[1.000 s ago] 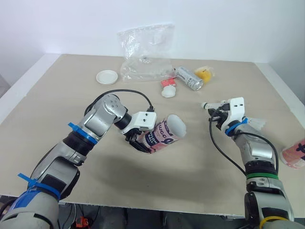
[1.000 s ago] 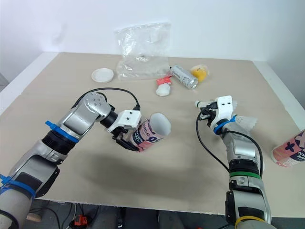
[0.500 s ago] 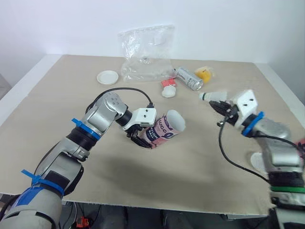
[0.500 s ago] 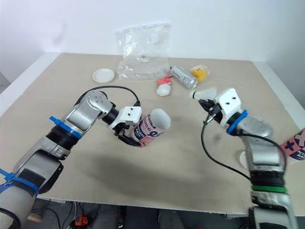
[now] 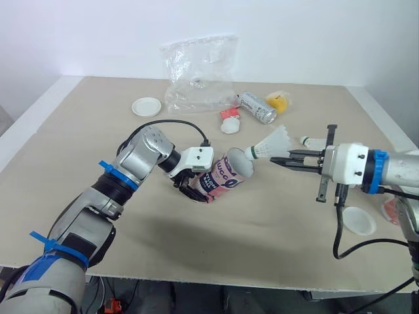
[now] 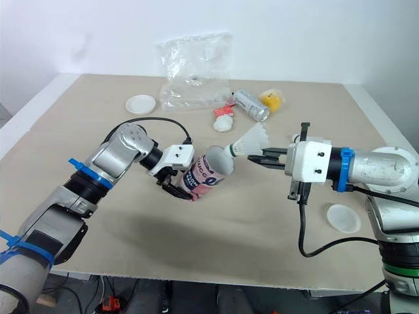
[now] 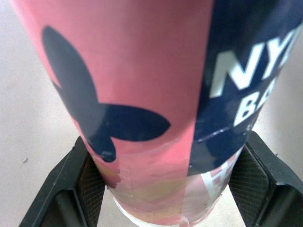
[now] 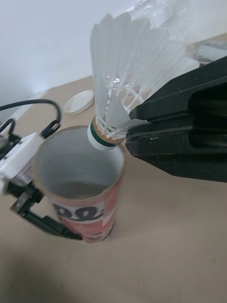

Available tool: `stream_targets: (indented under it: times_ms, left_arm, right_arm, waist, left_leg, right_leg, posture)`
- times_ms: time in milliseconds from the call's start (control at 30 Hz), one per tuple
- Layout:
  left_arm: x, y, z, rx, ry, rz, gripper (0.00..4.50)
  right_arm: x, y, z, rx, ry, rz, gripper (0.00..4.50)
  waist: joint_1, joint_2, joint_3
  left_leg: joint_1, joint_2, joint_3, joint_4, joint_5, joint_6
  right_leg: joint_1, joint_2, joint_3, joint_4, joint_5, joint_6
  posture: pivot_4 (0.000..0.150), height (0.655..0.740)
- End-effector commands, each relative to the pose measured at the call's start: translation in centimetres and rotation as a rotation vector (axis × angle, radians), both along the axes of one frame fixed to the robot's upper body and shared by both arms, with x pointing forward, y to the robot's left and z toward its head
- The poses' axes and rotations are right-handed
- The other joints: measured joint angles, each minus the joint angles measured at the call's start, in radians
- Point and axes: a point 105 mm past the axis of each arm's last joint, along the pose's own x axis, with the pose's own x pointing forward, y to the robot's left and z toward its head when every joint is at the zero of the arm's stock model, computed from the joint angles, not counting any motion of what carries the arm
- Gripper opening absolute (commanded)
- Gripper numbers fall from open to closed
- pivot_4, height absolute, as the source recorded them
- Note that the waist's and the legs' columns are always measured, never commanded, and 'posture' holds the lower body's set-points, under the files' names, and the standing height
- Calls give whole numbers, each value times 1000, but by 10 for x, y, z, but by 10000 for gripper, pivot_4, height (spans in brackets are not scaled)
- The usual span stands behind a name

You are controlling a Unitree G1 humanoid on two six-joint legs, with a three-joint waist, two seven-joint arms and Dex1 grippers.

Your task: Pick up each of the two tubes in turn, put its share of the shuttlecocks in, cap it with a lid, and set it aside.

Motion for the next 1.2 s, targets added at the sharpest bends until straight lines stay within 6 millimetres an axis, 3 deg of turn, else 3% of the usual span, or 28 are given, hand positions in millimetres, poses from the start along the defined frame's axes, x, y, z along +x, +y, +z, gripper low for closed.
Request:
stream_targets:
  times_ms: [33,300,400,433,500,533,567,600,667,800,867,933,1200]
  left_arm:
    - [-1,2,-3,24,-2,11,32348]
    - [-1,6,-4,26,-2,31,32348]
    - [0,4,-2,11,-12,35,32348]
    - [0,4,-2,10,-12,35,32348]
    - [0,4,-3,14,-14,33,32348]
    - [0,4,-4,15,-16,33,32348]
    - [0,4,-4,15,-16,32,32348]
    - [0,4,-4,14,-16,32,32348]
    - [0,3,-3,12,-17,29,32348]
    - [0,2,-3,11,-25,22,32348]
    - [0,-1,-3,5,-31,15,32348]
    - [-1,-2,-3,1,-33,10,32348]
    - [-5,-8,-6,-6,-32,-4,32348]
  right_arm:
    - [-6,8,3,-33,-33,56,72]
    - [-9,21,0,-54,-31,140,72]
    - [-8,25,8,-10,-25,143,11800]
    - [-8,25,12,23,-25,139,18067]
    - [-9,23,21,140,13,112,24844]
    - [-10,20,22,173,35,97,29379]
    - [-11,17,22,199,55,79,31177]
    - [-11,13,23,236,77,54,38654]
    - [-9,1,27,351,125,-21,44257]
    - [9,-68,3,622,240,-413,44257]
    - [14,-108,-20,728,239,-665,44257]
    - [12,-134,-38,828,270,-838,44257]
    - [13,-165,-80,861,326,-1066,44257]
  waist:
    - [0,0,0]
    - [0,0,0]
    - [0,0,0]
    - [0,0,0]
    - [0,0,0]
    - [1,0,0]
    - [1,0,0]
    - [2,0,0]
    - [2,0,0]
    - [6,-2,0]
    - [6,-2,-1]
    - [6,-2,-1]
    - [2,2,-2]
  left_leg:
    - [0,0,0,0,0,0]
    - [-1,0,0,0,0,0]
    - [-1,0,0,0,0,0]
    - [-1,0,0,0,0,0]
    - [-1,0,0,0,0,0]
    - [-1,0,0,0,0,0]
    - [-2,0,0,0,0,0]
    - [-2,0,-1,0,0,0]
    - [-2,0,-1,0,0,0]
    - [-2,0,-3,0,0,0]
    - [-3,-1,-3,1,0,0]
    - [-2,-1,-4,1,0,0]
    - [-2,-2,-1,2,2,3]
  right_leg:
    - [0,0,0,0,0,0]
    - [-1,0,0,0,-1,0]
    - [-1,0,0,0,0,0]
    - [-1,0,0,0,0,0]
    - [-1,0,0,0,0,0]
    - [-1,0,0,0,0,0]
    - [-1,0,0,0,0,0]
    - [-1,0,0,0,0,0]
    - [0,0,0,0,0,0]
    - [0,0,-1,0,-1,0]
    - [0,0,-1,0,0,0]
    - [0,0,-1,0,0,0]
    - [0,-1,0,1,1,1]
  posture:
    - [1500,7400]
    - [1500,7400]
    - [1500,7400]
    - [1500,7400]
    - [1500,7400]
    - [1500,7400]
    - [1500,7400]
    - [1500,7400]
    - [1500,7400]
    - [1500,7400]
    - [1500,7400]
    - [1500,7400]
    - [1500,7400]
